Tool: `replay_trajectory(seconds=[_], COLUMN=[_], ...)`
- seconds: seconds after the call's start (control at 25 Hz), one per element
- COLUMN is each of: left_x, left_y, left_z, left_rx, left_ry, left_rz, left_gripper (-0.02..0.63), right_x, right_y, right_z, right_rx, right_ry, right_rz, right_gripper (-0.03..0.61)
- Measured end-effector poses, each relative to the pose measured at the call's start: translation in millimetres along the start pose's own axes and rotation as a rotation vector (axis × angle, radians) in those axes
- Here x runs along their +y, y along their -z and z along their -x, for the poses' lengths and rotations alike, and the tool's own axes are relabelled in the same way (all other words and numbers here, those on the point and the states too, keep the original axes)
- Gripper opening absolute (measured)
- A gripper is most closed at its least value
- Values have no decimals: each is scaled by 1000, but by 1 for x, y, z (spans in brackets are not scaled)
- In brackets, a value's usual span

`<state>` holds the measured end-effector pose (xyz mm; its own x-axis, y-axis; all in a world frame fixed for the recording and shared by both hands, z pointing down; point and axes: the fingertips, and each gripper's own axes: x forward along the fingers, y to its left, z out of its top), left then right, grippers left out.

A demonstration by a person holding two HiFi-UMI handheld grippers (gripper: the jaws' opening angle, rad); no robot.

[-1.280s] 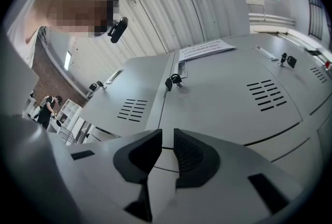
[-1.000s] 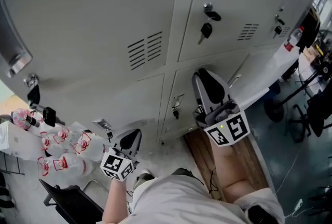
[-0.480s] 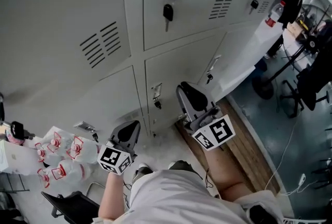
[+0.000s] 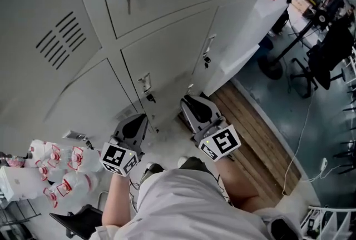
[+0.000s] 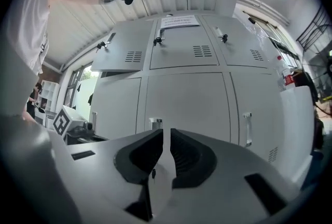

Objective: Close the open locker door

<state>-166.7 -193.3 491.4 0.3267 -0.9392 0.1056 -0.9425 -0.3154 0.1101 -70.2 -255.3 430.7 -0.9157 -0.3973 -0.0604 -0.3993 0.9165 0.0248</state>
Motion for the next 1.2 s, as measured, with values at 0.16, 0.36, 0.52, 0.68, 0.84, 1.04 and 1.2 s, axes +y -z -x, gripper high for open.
replay_trajectory(seconds=[0.16,0.36,0.52,0.68,0.84,1.04,1.2], left_x=[-13,-24,-33,-41,-50,-62,-68], left_y=[4,13,17,20,22,23,23], left_z=[-13,-26,-35,-42,-49,-56,-57], left_rx=[15,39,50,55,53,56,54], left_ry=[49,104,149,182,212,254,275], left_rz=[-1,2,4,0,-1,-8,-10], left_gripper=[0,0,0,0,0,0,0], right_x=[-4,-12,-19,-25,-30,-32,-29], right_y=[21,44,59,68,70,67,64], right_z=[22,49,70,89,105,115,115], right_rx=[42,93,120,148,160,151,134], right_ry=[42,99,150,196,235,255,245], right_rz=[-10,-27,-47,-54,-57,-66,-76], right_gripper=[54,54,54,54,54,54,54])
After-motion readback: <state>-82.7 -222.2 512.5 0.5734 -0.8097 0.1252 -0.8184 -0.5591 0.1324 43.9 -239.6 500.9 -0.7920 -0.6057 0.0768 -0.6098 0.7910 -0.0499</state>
